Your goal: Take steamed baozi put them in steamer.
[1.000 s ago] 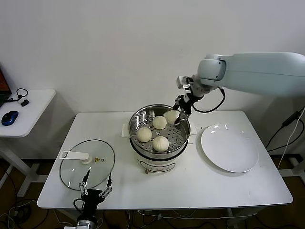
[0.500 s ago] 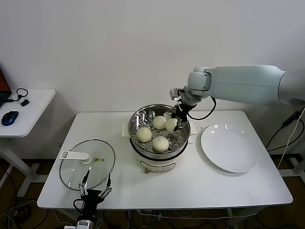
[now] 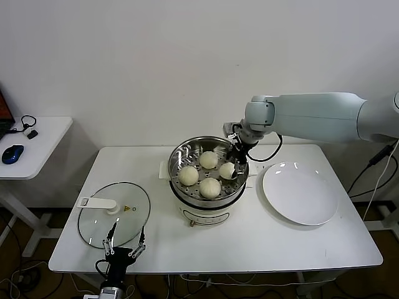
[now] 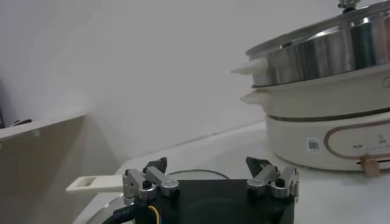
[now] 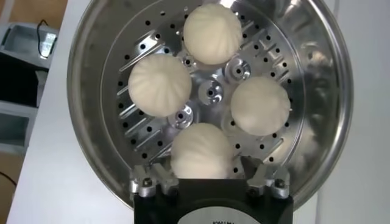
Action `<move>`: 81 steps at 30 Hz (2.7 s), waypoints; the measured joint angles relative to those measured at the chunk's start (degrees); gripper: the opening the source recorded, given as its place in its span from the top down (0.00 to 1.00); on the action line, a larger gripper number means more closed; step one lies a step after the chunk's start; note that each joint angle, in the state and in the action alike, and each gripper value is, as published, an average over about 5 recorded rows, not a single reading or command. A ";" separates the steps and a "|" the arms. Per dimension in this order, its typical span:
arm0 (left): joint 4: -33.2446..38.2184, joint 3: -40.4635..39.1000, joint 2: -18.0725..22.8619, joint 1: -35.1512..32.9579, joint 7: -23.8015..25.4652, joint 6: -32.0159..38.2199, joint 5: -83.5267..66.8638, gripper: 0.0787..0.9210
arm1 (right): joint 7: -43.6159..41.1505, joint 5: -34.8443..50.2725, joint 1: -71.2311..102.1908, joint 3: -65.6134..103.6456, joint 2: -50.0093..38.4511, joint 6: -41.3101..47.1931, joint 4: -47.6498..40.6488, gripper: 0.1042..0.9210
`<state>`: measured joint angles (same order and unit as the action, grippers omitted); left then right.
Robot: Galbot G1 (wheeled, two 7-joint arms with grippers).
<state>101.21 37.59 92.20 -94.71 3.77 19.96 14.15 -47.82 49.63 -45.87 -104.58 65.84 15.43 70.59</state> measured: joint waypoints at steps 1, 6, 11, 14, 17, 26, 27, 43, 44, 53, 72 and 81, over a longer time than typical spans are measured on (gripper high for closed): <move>0.04 0.00 0.00 -0.03 0.00 0.01 0.00 0.12 | 0.04 -0.03 -0.02 0.07 -0.05 -0.01 -0.07 0.14; 0.40 -0.01 0.00 -0.13 -0.01 0.01 0.06 0.12 | 0.19 0.14 -0.65 0.30 -0.60 -0.04 0.04 0.12; 0.89 -0.05 0.00 -0.14 -0.01 -0.14 0.10 0.12 | 1.61 0.90 -1.83 1.29 -2.00 0.65 0.80 0.12; 0.94 -0.15 0.00 -0.10 -0.09 -0.17 0.16 0.12 | 3.80 1.36 -2.20 2.68 -3.67 1.69 1.74 0.12; 0.86 -0.34 0.00 -0.09 -0.27 -0.16 0.26 0.12 | 7.23 1.47 -2.14 4.86 -5.99 3.20 3.25 0.12; 1.00 -0.65 0.00 0.28 -0.43 -0.40 0.29 0.12 | 23.85 -1.04 2.49 16.26 -15.92 8.45 10.57 0.12; 1.04 -0.60 0.00 0.30 -0.45 -0.43 0.28 0.12 | 25.80 -1.68 3.52 18.06 -17.20 9.08 11.56 0.12; 1.82 -0.26 0.00 -0.08 -0.63 -0.40 -0.09 0.12 | 54.24 -9.79 45.75 67.30 -32.28 5.23 29.56 0.12; 1.79 -0.28 0.00 -0.08 -0.63 -0.39 -0.09 0.12 | 55.26 -10.16 49.56 71.10 -32.36 4.05 30.75 0.12; 1.48 -0.04 0.00 0.27 -0.68 -0.29 -0.15 0.12 | 59.43 -16.16 82.43 103.36 -26.09 -8.35 39.64 0.12; 1.16 -0.48 0.00 0.40 -0.77 0.28 -0.01 0.12 | 54.02 -32.58 129.03 134.81 3.18 -36.12 43.20 0.12; 1.43 -0.58 0.00 0.09 -0.78 0.39 0.24 0.12 | 53.26 -35.95 141.88 135.61 10.00 -47.15 40.03 0.12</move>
<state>102.64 37.02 92.20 -94.62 3.00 20.35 14.40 5.45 13.68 96.01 31.03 75.83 -31.72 110.61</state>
